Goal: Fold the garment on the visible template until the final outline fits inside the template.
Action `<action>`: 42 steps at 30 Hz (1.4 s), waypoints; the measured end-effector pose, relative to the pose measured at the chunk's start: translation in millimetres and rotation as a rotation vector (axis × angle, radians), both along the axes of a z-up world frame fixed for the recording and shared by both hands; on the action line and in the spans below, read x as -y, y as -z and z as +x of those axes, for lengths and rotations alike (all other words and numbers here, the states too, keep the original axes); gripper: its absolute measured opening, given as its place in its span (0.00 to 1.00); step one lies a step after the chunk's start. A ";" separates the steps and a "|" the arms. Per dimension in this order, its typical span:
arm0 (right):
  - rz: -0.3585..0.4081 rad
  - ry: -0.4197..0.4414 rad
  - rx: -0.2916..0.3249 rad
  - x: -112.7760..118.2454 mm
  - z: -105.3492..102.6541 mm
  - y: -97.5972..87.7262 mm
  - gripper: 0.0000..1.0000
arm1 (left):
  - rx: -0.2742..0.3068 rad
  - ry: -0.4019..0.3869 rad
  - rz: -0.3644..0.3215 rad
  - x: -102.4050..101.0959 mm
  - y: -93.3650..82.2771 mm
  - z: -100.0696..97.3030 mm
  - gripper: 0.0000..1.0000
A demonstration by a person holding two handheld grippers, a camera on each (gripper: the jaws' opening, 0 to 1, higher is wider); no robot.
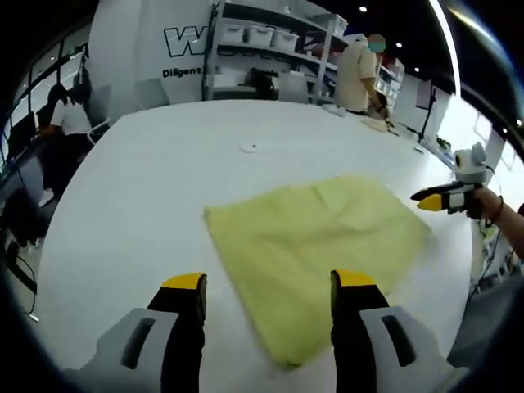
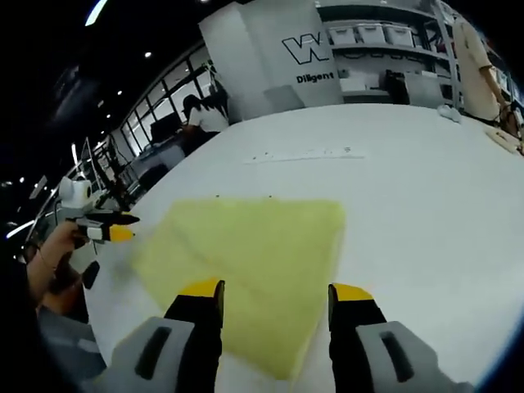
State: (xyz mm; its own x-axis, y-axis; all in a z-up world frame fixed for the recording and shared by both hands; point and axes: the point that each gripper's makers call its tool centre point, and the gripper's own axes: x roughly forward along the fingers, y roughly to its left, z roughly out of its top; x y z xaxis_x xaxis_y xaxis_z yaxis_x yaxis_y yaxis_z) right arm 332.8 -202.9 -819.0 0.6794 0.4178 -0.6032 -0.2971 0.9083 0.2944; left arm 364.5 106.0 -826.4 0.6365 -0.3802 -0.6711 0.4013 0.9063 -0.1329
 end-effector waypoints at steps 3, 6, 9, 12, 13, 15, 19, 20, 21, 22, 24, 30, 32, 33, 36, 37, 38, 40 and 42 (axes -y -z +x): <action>-0.003 -0.009 -0.003 -1.4 -7.8 1.3 0.48 | 0.023 0.015 -0.013 1.1 -8.2 -12.0 0.61; -0.011 -0.030 -0.008 -3.4 -22.7 3.6 0.48 | 0.026 0.034 -0.028 -0.8 -10.6 -29.9 0.60; -0.027 -0.088 -0.019 -9.2 -48.9 9.9 0.48 | 0.021 0.051 -0.042 -4.7 -6.7 -53.2 0.60; -0.042 -0.094 -0.009 -7.7 -62.3 14.0 0.47 | 0.007 0.050 -0.041 -12.6 -0.9 -71.5 0.56; -0.043 -0.095 -0.009 -8.0 -63.3 14.3 0.47 | 0.007 0.053 -0.041 -13.2 -0.2 -73.4 0.55; -0.058 -0.099 -0.013 -8.1 -68.7 17.9 0.47 | -0.005 0.053 -0.046 -14.8 2.4 -77.3 0.54; -0.059 -0.101 -0.022 -8.1 -74.6 22.9 0.46 | -0.036 0.038 -0.091 -17.7 9.0 -86.4 0.51; -0.055 -0.102 -0.022 -8.4 -75.5 23.8 0.45 | -0.039 0.038 -0.085 -20.2 11.0 -86.5 0.50; -0.055 -0.103 -0.020 -8.8 -76.5 24.4 0.45 | -0.039 0.038 -0.082 -20.8 11.5 -86.8 0.50; -0.058 -0.105 -0.017 -8.0 -76.6 25.7 0.44 | -0.038 0.041 -0.073 -22.2 12.3 -87.3 0.49; -0.075 -0.116 -0.020 -6.6 -79.9 29.2 0.42 | -0.033 0.053 -0.057 -24.2 14.5 -88.6 0.46; -0.093 -0.120 -0.018 -2.8 -86.8 35.4 0.35 | -0.057 0.078 -0.070 -19.1 23.0 -94.9 0.36; -0.114 -0.123 -0.015 0.8 -90.7 38.4 0.30 | -0.056 0.079 -0.052 -20.4 25.0 -95.4 0.36; -0.116 -0.123 -0.015 2.2 -90.6 39.8 0.29 | -0.057 0.070 -0.047 -22.7 26.6 -94.3 0.35; -0.106 -0.107 -0.020 5.1 -90.1 42.4 0.25 | -0.072 0.067 -0.053 -23.9 31.0 -96.4 0.29; -0.105 -0.105 -0.017 5.1 -89.7 42.1 0.24 | -0.073 0.068 -0.054 -23.7 31.9 -96.9 0.28; -0.107 -0.102 -0.011 5.7 -88.8 42.1 0.21 | -0.071 0.073 -0.050 -23.2 32.2 -97.4 0.27; -0.114 -0.100 -0.007 6.7 -88.3 42.6 0.17 | -0.062 0.089 -0.039 -22.5 32.5 -97.3 0.21; -0.117 -0.091 -0.010 9.9 -87.4 44.0 0.11 | -0.056 0.097 -0.035 -21.8 33.1 -97.0 0.17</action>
State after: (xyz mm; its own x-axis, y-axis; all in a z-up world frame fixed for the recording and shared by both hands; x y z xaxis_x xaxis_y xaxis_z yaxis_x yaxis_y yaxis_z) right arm 245.3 -212.8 -862.9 0.6358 0.4032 -0.6582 -0.3770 0.9063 0.1910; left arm 267.6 127.8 -859.4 0.5576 -0.4622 -0.6896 0.4779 0.8579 -0.1885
